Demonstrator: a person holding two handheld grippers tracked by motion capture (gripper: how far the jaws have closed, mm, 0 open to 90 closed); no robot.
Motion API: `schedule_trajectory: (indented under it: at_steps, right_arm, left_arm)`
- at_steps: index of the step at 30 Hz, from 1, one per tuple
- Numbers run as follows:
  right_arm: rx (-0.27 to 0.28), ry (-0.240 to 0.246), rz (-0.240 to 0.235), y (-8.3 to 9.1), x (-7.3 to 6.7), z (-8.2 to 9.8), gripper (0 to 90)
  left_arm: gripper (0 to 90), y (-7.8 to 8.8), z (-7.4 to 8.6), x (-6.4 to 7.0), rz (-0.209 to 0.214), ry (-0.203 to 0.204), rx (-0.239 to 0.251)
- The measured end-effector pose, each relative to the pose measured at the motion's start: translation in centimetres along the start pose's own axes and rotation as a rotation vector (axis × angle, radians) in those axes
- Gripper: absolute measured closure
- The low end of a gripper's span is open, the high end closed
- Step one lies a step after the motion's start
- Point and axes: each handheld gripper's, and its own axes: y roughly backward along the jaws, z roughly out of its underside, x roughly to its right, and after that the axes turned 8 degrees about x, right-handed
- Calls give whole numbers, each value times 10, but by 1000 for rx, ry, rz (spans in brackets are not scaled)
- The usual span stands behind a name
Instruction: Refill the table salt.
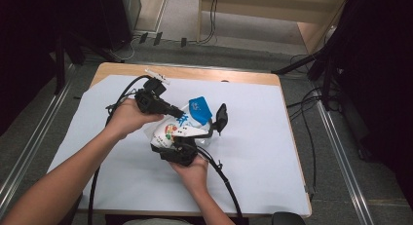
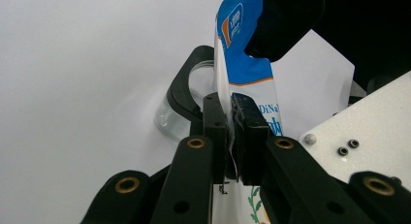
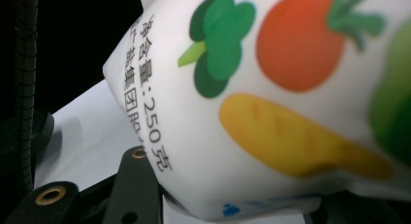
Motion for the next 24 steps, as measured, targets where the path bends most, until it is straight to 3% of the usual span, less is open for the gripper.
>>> schedule_trajectory:
  at_steps: [18, 24]
  right_arm:
    - [12, -73, -41, -2, 4, -3, 583]
    - [13, -54, -39, -1, 4, -5, 564]
  left_arm:
    - [852, -6, -5, -5, -10, 24, -18]
    - [855, -8, -8, -4, -21, 15, -24]
